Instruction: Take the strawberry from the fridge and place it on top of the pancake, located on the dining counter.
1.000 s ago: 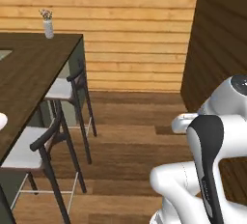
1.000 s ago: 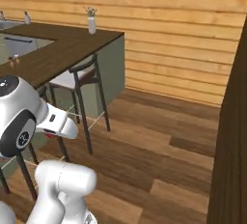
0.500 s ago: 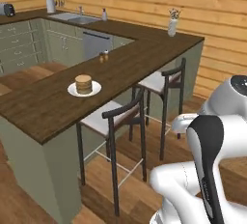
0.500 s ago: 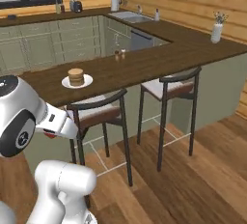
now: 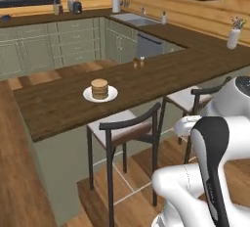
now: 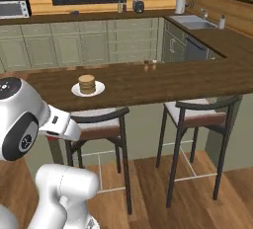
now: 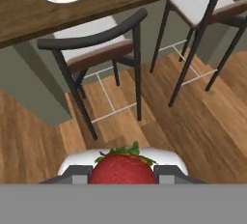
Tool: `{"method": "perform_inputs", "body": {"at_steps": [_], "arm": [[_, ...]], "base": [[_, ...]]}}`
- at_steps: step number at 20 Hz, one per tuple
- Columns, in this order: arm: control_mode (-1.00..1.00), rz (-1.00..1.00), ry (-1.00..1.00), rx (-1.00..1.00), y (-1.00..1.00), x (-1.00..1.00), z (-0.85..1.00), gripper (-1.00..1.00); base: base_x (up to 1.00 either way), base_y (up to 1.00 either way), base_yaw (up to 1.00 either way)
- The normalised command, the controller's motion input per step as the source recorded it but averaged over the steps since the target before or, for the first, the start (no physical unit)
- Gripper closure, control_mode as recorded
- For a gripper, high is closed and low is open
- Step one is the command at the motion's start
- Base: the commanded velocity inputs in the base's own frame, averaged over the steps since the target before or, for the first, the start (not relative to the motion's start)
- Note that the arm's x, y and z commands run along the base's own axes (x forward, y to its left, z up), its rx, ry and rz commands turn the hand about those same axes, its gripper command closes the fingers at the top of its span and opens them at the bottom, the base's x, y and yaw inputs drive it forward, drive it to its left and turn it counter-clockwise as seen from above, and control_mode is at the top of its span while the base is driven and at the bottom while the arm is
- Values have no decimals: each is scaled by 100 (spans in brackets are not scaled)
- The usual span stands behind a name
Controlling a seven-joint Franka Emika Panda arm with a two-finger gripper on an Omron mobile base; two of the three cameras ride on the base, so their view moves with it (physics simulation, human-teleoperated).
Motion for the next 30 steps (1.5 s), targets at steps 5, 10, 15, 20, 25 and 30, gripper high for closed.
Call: {"method": "perform_inputs", "body": {"at_steps": [5,10,15,20,25,30], "arm": [[100,0,0,0,0,0,0,100],[100,0,0,0,0,0,0,100],[100,0,0,0,0,0,0,100],[100,0,0,0,0,0,0,100],[100,0,0,0,0,0,0,100],[100,0,0,0,0,0,0,100]], "base": [[44,-29,45],[54,0,30],[72,2,11],[52,16,8],[52,30,11],[47,24,21]]}}
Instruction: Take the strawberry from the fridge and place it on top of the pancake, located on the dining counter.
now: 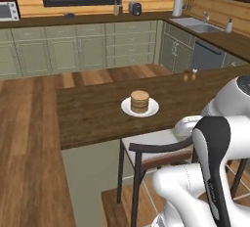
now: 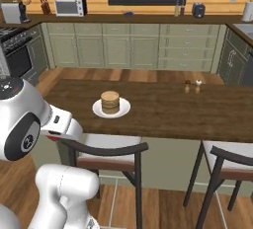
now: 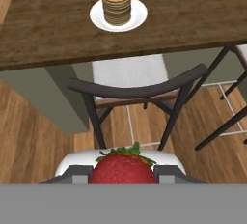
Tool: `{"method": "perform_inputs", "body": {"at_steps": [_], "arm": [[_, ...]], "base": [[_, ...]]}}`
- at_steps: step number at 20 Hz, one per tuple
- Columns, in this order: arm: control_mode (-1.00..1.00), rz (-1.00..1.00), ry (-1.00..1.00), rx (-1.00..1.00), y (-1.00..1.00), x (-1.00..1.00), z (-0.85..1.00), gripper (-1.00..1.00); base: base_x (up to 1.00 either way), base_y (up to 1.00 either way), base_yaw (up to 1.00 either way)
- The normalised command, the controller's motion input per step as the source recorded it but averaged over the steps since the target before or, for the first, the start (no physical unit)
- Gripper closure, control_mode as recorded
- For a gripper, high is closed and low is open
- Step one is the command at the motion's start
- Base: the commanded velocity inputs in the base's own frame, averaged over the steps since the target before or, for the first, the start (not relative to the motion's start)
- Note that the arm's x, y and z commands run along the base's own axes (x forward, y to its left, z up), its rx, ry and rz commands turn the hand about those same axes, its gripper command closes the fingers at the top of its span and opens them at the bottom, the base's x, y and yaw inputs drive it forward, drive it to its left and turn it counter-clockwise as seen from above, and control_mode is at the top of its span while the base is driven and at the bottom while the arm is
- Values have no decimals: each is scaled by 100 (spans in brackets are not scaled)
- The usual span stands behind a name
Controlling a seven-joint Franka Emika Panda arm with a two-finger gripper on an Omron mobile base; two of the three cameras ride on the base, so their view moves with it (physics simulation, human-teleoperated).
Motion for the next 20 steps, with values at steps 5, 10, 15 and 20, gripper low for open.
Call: {"method": "perform_inputs", "body": {"at_steps": [5,10,15,20], "arm": [[100,0,0,0,0,0,0,100],[100,0,0,0,0,0,0,100],[100,0,0,0,0,0,0,100],[-100,0,0,-1,1,55,8,100]], "base": [[35,6,16],[11,1,0],[20,1,0],[8,1,0]]}}
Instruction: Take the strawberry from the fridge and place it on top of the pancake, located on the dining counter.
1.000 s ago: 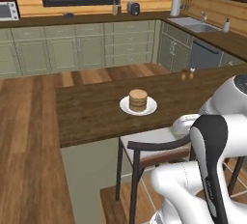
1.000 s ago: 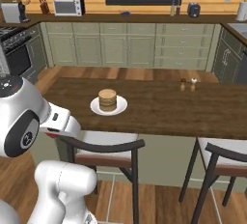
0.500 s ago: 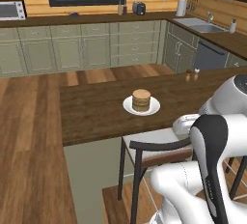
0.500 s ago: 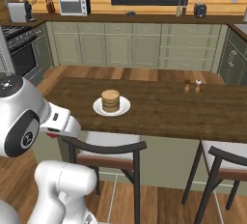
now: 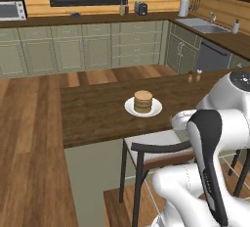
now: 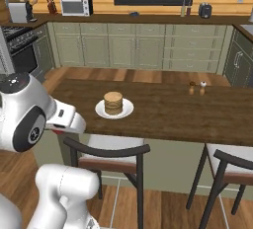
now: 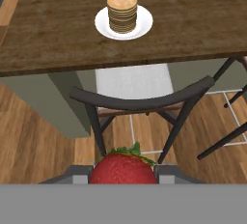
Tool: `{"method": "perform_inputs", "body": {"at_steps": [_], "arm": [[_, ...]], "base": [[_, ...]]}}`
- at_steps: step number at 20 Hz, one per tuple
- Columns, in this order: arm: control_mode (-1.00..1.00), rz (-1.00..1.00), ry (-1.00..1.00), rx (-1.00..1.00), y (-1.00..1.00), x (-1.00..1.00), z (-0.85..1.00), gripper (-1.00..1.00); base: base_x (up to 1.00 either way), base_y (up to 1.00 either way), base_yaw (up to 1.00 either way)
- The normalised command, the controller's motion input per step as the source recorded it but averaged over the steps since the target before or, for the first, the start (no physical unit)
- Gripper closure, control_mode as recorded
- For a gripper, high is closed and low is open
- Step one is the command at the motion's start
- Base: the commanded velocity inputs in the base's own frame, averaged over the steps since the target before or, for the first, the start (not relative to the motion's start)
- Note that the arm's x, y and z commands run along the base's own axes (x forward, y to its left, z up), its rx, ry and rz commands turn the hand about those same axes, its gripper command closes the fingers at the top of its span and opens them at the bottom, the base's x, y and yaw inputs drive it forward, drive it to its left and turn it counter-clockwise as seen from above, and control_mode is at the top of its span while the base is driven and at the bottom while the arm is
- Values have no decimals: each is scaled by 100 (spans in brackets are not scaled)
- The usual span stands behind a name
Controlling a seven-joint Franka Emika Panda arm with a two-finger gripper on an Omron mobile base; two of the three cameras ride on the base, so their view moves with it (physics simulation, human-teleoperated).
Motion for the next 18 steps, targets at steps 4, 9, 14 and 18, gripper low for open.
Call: {"method": "perform_inputs", "body": {"at_steps": [4,9,14,18], "arm": [[-100,0,0,-5,15,98,24,100],[-100,0,1,-1,0,100,8,100],[-100,0,0,0,0,100,0,100],[-100,0,0,1,0,100,-1,100]], "base": [[0,0,0],[0,0,0],[0,0,0],[0,0,0]]}}
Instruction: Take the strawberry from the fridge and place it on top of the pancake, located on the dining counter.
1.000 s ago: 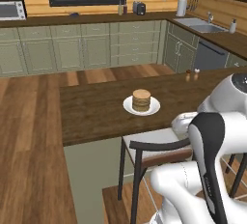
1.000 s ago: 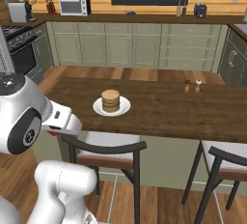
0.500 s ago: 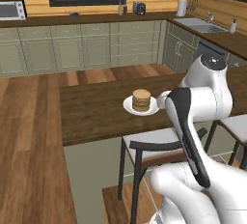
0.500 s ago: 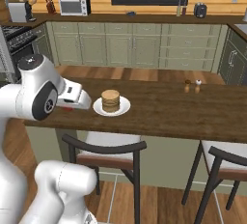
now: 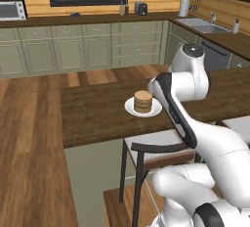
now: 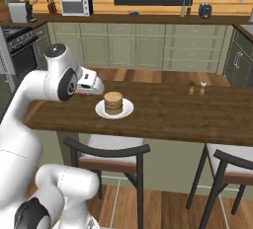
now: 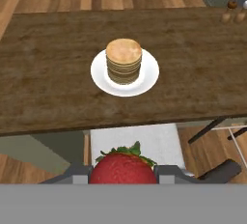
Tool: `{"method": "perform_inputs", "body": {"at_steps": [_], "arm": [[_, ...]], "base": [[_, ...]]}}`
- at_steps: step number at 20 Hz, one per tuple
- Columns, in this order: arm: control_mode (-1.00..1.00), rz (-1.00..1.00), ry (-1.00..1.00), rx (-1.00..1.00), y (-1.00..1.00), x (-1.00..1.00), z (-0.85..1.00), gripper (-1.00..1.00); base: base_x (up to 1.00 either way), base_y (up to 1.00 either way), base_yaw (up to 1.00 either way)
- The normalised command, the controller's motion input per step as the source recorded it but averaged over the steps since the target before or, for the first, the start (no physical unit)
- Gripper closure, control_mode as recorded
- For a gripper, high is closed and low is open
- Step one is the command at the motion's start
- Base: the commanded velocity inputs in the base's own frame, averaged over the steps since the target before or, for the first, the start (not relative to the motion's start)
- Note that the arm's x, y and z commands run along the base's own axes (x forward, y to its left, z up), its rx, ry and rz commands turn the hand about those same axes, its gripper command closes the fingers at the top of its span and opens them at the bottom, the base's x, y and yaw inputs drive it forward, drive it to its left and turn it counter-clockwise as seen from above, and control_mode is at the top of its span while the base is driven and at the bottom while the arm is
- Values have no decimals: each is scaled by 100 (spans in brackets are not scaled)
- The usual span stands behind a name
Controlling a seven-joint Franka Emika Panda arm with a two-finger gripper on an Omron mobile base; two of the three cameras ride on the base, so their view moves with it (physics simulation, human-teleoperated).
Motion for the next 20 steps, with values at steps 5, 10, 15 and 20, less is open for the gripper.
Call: {"method": "perform_inputs", "body": {"at_steps": [5,10,15,20], "arm": [[-100,0,2,1,-2,100,3,100],[-100,0,14,1,-11,100,-28,100],[-100,0,1,2,-8,100,-56,100],[-100,0,0,0,0,100,-64,100]], "base": [[0,0,0],[0,0,0],[0,0,0],[0,0,0]]}}
